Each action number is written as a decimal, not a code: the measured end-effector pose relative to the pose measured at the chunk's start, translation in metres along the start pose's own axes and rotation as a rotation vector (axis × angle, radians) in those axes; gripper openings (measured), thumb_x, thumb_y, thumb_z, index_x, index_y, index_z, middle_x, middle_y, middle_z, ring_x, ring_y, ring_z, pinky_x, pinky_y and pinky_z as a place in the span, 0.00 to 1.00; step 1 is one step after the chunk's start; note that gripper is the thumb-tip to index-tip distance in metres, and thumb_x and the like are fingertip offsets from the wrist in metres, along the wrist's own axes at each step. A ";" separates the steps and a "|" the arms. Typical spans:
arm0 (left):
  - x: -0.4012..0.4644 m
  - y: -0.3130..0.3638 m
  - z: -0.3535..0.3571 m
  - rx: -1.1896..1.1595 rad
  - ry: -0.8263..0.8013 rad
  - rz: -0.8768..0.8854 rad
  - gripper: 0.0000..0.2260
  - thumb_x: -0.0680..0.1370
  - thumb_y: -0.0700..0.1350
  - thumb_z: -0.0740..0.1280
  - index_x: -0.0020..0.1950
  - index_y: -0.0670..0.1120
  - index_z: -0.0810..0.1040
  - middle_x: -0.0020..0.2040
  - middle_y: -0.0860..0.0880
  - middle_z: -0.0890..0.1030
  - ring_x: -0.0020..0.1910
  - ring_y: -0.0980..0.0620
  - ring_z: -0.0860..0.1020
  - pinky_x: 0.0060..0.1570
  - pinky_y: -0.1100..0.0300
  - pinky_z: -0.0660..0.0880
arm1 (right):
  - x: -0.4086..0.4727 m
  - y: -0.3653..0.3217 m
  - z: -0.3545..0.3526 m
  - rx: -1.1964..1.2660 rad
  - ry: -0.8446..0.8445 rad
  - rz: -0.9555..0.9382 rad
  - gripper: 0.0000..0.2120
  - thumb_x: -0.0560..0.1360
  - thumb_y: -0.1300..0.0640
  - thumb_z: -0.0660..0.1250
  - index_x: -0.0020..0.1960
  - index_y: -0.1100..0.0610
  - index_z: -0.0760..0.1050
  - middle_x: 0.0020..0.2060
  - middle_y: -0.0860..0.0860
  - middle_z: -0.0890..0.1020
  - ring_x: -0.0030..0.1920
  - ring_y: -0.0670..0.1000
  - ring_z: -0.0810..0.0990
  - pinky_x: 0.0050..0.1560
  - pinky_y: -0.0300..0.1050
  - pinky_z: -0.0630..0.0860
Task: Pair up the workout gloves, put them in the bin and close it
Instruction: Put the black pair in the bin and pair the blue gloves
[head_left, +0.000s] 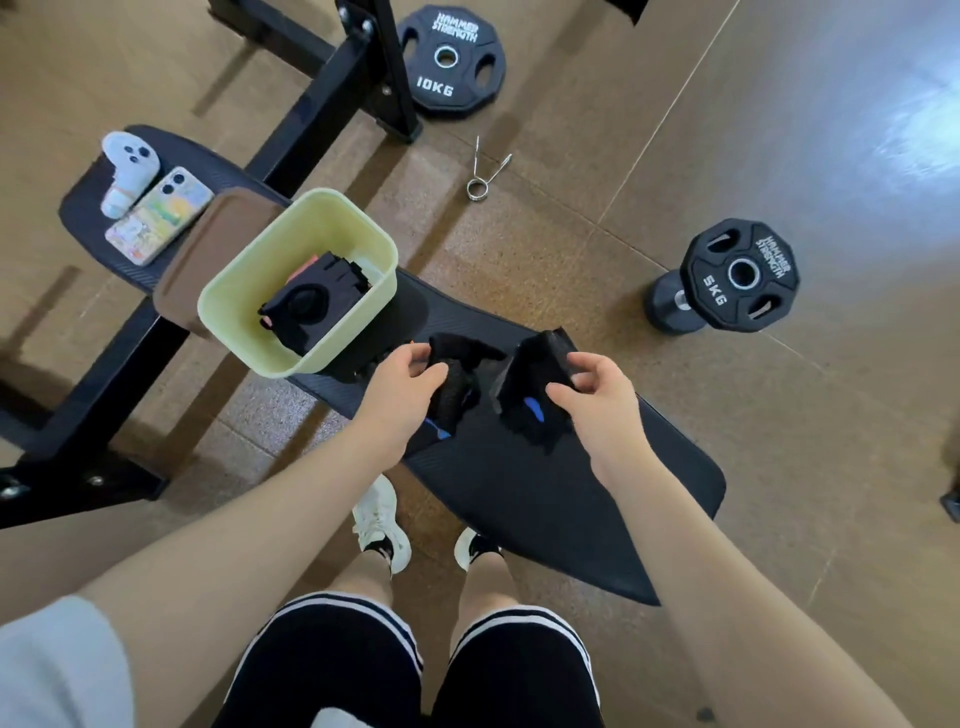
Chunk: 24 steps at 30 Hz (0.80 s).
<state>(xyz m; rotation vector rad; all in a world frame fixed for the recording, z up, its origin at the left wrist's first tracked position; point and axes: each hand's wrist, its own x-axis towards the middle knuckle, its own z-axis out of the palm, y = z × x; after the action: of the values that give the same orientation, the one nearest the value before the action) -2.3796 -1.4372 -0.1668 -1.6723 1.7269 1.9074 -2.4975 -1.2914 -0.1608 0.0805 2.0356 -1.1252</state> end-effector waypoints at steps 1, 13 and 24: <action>-0.001 0.000 0.000 -0.022 0.015 -0.017 0.18 0.77 0.42 0.64 0.66 0.42 0.69 0.64 0.44 0.76 0.63 0.47 0.74 0.65 0.48 0.71 | -0.001 0.000 -0.005 0.020 0.067 0.012 0.12 0.72 0.62 0.68 0.53 0.51 0.74 0.43 0.49 0.78 0.46 0.51 0.78 0.49 0.46 0.75; -0.018 -0.016 0.033 -0.138 -0.018 -0.074 0.15 0.78 0.39 0.59 0.65 0.43 0.69 0.57 0.43 0.78 0.54 0.46 0.77 0.51 0.51 0.77 | -0.043 0.024 0.056 -0.333 -0.130 -0.378 0.09 0.74 0.65 0.62 0.54 0.58 0.72 0.54 0.51 0.74 0.44 0.47 0.70 0.47 0.42 0.70; -0.025 -0.022 0.026 -0.048 -0.170 0.081 0.12 0.79 0.39 0.58 0.53 0.55 0.76 0.48 0.53 0.81 0.49 0.54 0.79 0.50 0.60 0.75 | -0.024 0.027 0.021 -0.081 -0.215 -0.315 0.23 0.78 0.63 0.58 0.71 0.48 0.62 0.39 0.46 0.82 0.39 0.46 0.81 0.51 0.44 0.79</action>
<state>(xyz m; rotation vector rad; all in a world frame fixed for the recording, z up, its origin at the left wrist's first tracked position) -2.3720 -1.3956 -0.1689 -1.4277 1.7208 2.0740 -2.4572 -1.2835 -0.1692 -0.3981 1.9391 -1.1818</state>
